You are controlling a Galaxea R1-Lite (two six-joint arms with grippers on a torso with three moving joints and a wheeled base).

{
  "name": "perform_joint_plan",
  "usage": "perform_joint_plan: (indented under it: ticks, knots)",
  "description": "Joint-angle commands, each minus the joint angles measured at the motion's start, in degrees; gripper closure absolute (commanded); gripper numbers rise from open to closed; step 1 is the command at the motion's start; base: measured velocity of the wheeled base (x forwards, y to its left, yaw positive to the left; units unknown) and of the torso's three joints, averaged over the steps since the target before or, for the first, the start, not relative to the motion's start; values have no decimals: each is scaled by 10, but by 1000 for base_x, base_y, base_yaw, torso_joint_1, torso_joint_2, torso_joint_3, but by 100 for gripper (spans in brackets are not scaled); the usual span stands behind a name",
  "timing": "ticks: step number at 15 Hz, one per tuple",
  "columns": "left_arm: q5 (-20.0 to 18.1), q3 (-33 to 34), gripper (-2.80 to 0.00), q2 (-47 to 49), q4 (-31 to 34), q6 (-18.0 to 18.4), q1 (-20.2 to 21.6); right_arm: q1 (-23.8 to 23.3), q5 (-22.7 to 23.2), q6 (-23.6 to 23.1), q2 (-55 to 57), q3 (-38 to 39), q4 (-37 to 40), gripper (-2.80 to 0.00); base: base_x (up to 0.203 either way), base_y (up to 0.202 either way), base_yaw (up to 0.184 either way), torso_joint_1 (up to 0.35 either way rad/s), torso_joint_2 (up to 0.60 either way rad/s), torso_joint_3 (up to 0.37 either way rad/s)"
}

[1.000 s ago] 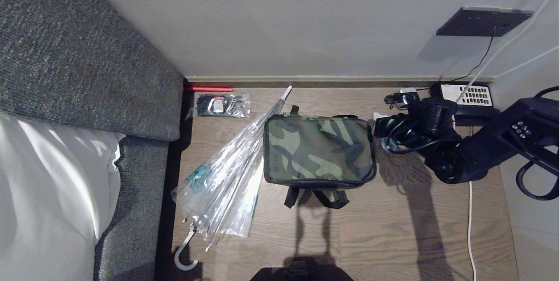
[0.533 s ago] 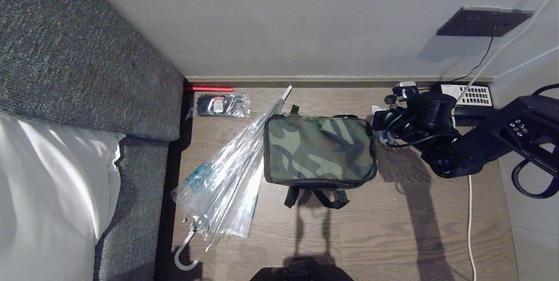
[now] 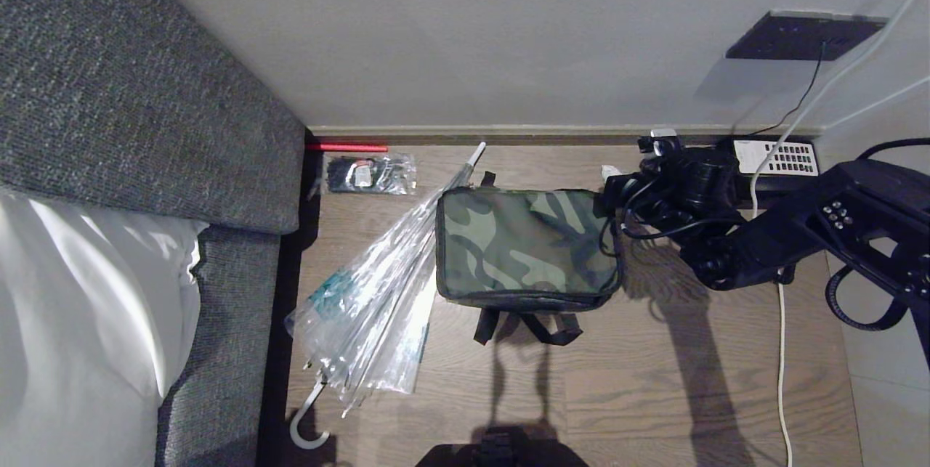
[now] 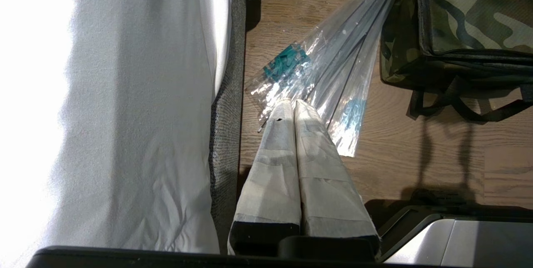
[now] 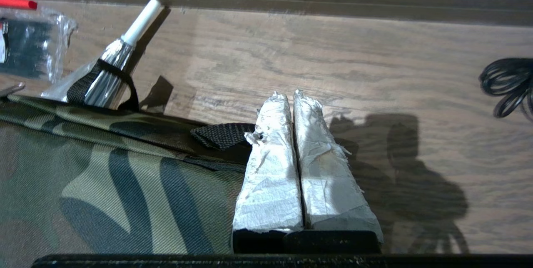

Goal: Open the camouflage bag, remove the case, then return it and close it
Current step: Open the top of the storage box

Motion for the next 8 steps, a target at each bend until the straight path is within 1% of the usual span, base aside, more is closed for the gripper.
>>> perform_joint_plan:
  ticks: [1, 7, 8]
  knots:
    - [0, 0, 0, 0, -1, 0, 0, 1, 1, -1, 8, -1, -3, 0, 0, 0, 0, 0, 0, 0]
    - [0, 0, 0, 0, 0, 0, 1, -6, 2, -6, 11, 14, -2, 0, 0, 0, 0, 0, 0, 0]
    - [0, 0, 0, 0, -1, 0, 0, -6, 2, -8, 10, 17, -5, -212, 0, 0, 0, 0, 0, 0]
